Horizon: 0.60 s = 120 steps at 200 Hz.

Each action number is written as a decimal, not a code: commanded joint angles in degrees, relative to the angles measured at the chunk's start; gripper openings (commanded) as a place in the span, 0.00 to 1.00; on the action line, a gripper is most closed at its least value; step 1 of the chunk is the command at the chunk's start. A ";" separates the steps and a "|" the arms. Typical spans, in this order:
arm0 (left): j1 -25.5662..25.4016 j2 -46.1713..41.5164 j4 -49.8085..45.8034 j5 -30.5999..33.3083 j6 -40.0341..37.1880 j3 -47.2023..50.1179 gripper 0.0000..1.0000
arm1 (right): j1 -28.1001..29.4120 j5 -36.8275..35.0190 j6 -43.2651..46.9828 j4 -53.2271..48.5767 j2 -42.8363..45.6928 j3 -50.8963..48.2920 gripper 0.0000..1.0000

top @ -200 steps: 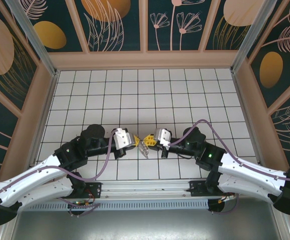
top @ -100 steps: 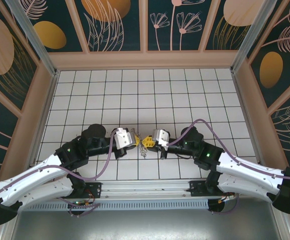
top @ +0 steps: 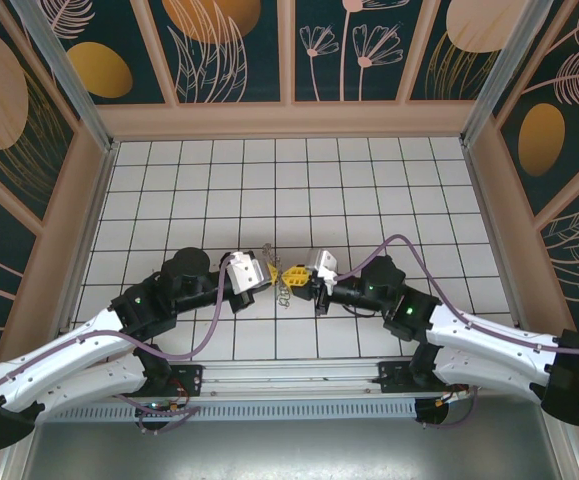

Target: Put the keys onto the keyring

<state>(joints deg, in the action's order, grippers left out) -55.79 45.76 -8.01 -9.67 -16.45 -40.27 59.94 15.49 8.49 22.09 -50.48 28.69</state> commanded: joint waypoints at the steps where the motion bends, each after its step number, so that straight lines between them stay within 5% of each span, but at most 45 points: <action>1: -1.01 -0.05 5.24 -0.01 0.22 0.85 0.00 | -0.25 -2.59 -4.64 6.25 -0.84 -1.39 0.00; 120: -3.45 2.23 4.92 11.49 -0.66 1.41 0.00 | -0.02 -6.88 -6.88 8.84 -0.16 -3.95 0.00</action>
<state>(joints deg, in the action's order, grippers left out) -58.70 47.57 -5.23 -1.32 -16.47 -39.38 59.94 10.85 2.52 26.15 -51.59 26.26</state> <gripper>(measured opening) 0.044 0.049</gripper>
